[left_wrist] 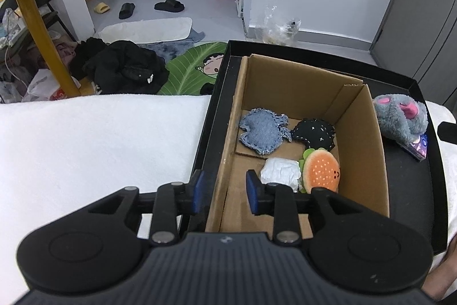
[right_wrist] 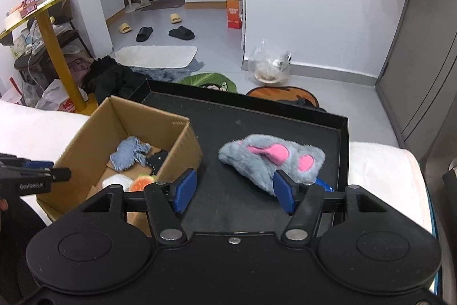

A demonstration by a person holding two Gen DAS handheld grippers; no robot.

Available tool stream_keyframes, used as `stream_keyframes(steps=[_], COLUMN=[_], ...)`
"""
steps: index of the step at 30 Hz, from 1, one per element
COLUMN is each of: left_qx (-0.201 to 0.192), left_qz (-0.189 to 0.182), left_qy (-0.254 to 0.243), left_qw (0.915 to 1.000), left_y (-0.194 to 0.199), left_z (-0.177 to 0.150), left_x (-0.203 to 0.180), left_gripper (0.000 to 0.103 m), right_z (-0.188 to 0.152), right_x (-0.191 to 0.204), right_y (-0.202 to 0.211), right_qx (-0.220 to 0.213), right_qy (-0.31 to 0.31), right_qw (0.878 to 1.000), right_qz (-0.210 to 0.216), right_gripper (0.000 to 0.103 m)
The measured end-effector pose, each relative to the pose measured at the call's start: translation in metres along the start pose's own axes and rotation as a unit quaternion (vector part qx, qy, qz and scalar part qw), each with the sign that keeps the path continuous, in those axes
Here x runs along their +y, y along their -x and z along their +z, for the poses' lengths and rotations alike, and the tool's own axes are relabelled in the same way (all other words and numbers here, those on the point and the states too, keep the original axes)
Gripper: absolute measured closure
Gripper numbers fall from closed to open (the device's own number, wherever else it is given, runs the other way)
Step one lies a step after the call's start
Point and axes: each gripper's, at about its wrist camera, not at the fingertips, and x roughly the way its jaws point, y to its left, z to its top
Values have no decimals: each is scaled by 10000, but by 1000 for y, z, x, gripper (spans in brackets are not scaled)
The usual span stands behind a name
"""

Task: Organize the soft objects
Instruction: 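Move the right tool to the grey mouse plush and close on it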

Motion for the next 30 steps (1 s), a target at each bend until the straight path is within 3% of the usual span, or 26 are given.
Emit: stream_keyframes(steps=[6, 12, 14, 16, 25, 30], left_qx=[-5, 14, 34, 60, 109, 140], left_qz=[176, 232, 256, 285, 298, 345], left_qy=[-222, -339, -384, -442, -585, -661], left_qw=[9996, 9992, 9989, 9986, 9978, 9971], left_y=[-2, -3, -4, -5, -8, -11], left_z=[1, 1, 1, 1, 1, 1], left_x=[-9, -14, -17, -19, -25, -28], left_gripper=[65, 57, 55, 52, 48, 47], right_z=[-4, -6, -7, -9, -12, -6], right_x=[-20, -32, -32, -32, -27, -24], right_y=[-1, -9, -13, -17, -45, -58], right_qx=[-20, -11, -30, -45, -55, -201], right_qy=[-136, -33, 42, 113, 653, 1003], right_qw=[9999, 10000, 10000, 9999, 9977, 9945], right_qz=[86, 5, 3, -21, -189, -228], right_gripper=[41, 28, 18, 14, 13, 6])
